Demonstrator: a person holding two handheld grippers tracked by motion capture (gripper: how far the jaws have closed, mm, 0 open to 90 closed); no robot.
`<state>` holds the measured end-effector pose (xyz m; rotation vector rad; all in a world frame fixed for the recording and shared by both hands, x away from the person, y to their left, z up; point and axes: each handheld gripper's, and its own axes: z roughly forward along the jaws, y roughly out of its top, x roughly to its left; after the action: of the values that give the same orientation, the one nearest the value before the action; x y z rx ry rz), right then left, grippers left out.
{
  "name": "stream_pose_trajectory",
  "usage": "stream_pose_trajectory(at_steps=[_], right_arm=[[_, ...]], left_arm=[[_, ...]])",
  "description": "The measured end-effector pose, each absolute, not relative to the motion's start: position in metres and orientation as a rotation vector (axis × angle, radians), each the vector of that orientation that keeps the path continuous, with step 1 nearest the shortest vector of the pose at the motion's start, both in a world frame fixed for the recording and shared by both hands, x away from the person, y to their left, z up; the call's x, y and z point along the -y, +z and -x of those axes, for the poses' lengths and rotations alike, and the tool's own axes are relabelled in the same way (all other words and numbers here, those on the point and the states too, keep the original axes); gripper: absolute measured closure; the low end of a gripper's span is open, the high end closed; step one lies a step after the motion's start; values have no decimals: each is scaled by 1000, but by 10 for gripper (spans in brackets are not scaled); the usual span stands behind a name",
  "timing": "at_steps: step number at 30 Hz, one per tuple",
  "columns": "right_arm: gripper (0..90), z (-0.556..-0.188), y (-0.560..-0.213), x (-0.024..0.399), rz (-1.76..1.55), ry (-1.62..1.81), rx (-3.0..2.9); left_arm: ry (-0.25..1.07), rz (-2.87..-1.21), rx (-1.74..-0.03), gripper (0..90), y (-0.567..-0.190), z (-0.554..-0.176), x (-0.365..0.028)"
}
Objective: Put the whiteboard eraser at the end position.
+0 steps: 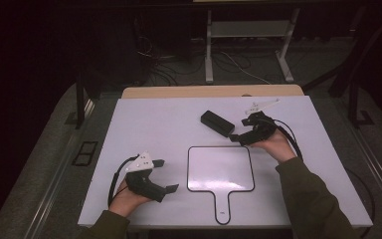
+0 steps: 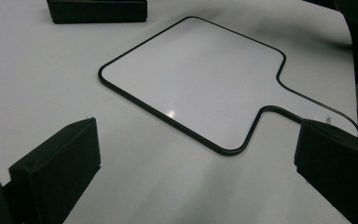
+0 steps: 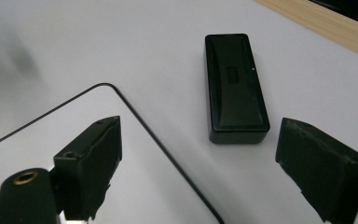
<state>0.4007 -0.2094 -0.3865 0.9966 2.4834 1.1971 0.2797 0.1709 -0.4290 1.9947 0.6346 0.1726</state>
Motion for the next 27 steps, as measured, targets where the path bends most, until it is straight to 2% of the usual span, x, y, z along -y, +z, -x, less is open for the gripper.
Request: stream_pose_trajectory(at_steps=[27], right_arm=[[130, -310, -420, 272, -1070, 1333, -2299]], left_arm=[[180, -1956, -666, 0, -427, -282, -180]])
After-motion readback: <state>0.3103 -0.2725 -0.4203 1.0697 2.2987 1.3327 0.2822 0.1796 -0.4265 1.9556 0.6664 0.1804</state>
